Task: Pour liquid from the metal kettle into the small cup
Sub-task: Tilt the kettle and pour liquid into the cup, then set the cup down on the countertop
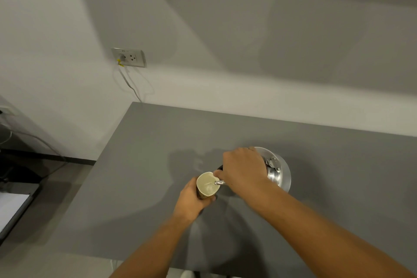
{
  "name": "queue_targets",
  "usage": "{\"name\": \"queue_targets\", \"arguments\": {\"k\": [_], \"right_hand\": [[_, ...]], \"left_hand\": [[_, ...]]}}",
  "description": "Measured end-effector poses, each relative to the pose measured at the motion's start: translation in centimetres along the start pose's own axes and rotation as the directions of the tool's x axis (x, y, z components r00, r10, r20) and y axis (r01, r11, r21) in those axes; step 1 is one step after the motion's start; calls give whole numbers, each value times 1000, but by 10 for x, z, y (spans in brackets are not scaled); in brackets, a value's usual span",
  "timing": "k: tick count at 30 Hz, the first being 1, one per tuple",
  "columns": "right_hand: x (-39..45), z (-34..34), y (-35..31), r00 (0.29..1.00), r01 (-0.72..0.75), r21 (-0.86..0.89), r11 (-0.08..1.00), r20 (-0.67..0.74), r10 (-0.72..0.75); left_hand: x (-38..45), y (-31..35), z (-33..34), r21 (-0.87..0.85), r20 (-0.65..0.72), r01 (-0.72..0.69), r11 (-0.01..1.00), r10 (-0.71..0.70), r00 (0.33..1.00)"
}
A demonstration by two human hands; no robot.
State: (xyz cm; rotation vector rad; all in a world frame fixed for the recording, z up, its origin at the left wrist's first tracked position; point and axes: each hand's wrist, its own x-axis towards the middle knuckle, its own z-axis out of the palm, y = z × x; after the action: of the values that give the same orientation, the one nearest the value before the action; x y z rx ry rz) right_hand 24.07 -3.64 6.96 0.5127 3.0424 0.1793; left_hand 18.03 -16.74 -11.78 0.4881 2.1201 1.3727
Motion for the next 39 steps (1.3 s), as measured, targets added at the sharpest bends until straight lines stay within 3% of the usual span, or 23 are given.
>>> {"name": "queue_targets", "arguments": {"k": [17,32,39], "right_hand": [[2,3,10,999,-39,35,999,26,38],[1,9,57,959,-265,370,890,192,206],[7,9,95,929,-369,466,804,183,321]], "left_hand": [[0,0,0,49,-6,2,999,-2,1000],[2,-4,-5,32,17,-73,997,73,997],[25,26,-15,111,37,-130,985,127,991]]}}
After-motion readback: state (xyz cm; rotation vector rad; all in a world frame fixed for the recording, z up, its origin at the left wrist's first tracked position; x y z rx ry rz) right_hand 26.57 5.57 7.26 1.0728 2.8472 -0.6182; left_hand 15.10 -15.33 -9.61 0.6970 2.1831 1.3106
